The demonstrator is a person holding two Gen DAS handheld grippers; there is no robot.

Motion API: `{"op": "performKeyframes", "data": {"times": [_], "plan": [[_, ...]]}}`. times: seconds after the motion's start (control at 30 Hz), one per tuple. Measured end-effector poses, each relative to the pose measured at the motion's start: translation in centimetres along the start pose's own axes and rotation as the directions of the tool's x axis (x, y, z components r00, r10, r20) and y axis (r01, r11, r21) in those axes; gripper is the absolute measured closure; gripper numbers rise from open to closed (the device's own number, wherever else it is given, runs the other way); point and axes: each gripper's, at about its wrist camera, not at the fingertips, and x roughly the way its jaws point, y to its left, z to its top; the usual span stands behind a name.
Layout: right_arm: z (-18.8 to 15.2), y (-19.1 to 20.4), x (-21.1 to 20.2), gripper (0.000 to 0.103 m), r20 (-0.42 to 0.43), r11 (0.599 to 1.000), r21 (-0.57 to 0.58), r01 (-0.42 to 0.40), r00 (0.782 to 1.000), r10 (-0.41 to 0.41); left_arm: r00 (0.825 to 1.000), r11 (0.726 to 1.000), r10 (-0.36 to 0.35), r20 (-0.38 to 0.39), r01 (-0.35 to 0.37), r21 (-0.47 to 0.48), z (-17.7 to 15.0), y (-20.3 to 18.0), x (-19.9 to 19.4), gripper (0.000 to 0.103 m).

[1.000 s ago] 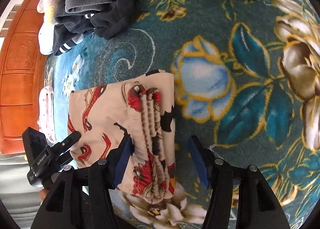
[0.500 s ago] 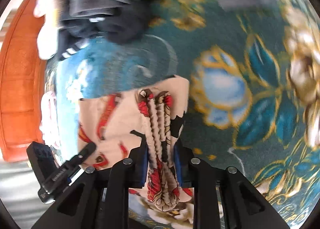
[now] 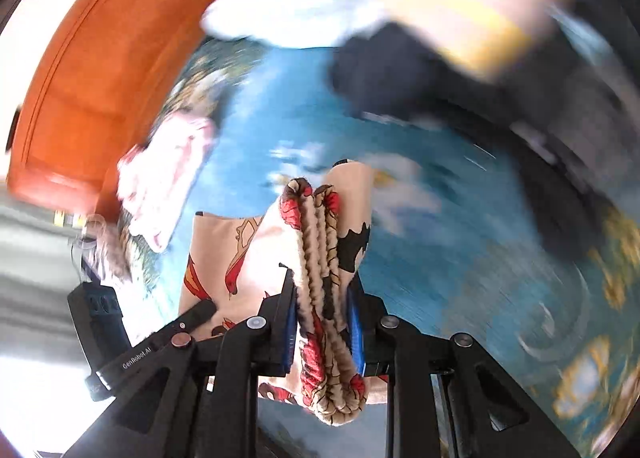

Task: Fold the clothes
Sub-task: 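Lift and carry the folded pants with both grippers toward the pink blanket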

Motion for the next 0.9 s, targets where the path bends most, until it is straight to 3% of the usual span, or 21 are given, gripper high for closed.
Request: {"op": "performKeyframes", "data": {"times": [0.23, 0.5, 0.7, 0.9], "plan": [[6.9, 13.3, 5.7, 0.080, -0.039, 0.965, -0.260, -0.032, 0.999, 0.022, 0.988, 0.997, 0.038, 0.149, -0.027, -0.071, 7.0, 6.1, -6.3, 0.084], [14.2, 25.5, 10.7, 0.080, -0.034, 0.895, -0.445, -0.036, 0.999, 0.024, 0.952, 0.987, 0.023, 0.306, 0.026, -0.157, 14.0, 11.7, -11.0, 0.084], [17.8, 32.9, 14.7, 0.080, -0.023, 0.818, -0.575, -0.003, 1.000, -0.013, 0.937, 0.976, 0.066, 0.344, 0.010, -0.215, 17.6, 15.6, -11.8, 0.084], [19.5, 38.4, 19.0, 0.080, 0.018, 0.726, -0.682, 0.083, 0.995, -0.097, 0.924, 0.959, 0.107, 0.368, 0.002, -0.285, 20.0, 18.7, -11.4, 0.084]]}}
